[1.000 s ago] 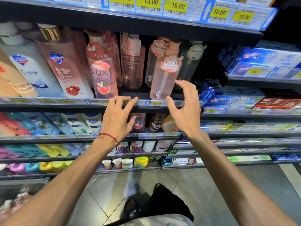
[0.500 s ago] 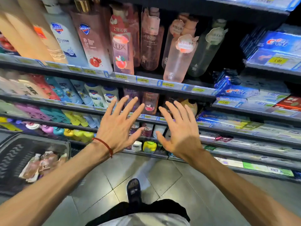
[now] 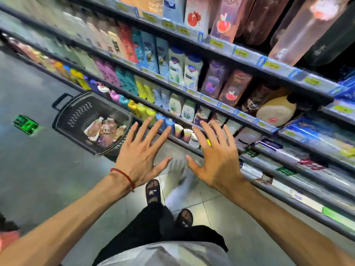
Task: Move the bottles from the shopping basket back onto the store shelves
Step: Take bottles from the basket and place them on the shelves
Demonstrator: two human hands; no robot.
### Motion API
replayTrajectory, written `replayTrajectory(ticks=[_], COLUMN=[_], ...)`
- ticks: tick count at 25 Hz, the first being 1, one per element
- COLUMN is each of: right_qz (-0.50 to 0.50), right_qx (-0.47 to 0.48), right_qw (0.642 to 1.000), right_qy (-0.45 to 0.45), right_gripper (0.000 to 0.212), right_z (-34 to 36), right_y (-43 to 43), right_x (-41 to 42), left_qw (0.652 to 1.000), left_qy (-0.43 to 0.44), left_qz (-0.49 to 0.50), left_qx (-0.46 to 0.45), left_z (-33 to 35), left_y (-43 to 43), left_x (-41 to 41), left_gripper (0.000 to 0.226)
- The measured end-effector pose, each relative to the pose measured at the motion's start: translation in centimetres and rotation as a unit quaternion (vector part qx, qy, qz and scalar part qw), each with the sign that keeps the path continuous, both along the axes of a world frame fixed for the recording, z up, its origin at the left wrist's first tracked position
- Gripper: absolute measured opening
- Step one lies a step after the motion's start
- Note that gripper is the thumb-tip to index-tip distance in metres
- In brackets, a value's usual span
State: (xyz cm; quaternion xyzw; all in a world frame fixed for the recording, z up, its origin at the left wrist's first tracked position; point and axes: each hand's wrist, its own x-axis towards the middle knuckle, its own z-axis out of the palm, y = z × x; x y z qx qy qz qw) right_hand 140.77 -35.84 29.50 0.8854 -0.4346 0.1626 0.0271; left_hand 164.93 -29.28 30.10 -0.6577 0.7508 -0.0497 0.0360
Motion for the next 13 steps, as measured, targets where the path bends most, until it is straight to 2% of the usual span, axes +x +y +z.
replayTrajectory(ticks=[2, 5, 7, 11, 13], right_qz=[0.029, 0.027, 0.043, 0.073, 0.064], right_qx=[0.008, 0.023, 0.029, 0.026, 0.047], right_qw=[1.000, 0.998, 0.996, 0.996, 0.993], right_qy=[0.001, 0.054, 0.071, 0.046, 0.087], right_gripper=[0.073, 0.076, 0.078, 0.073, 0.078], right_z=[-0.3, -0.6, -1.2, -2.3, -2.5], right_y=[0.7, 1.4, 2.1, 3.4, 3.8], right_x=[2.5, 6.9, 11.2, 20.6, 25.3], left_qw=[0.999, 0.997, 0.994, 0.990, 0.989], left_qy=[0.002, 0.012, 0.014, 0.022, 0.021], left_qz=[0.032, 0.074, 0.105, 0.138, 0.141], left_qx=[0.006, 0.008, 0.011, 0.031, 0.032], left_z=[-0.6, -1.5, -2.2, -3.1, -3.5], left_y=[2.2, 4.5, 6.1, 8.1, 8.8], left_x=[2.4, 6.5, 10.4, 19.2, 23.6], left_gripper=[0.083, 0.083, 0.083, 0.083, 0.084])
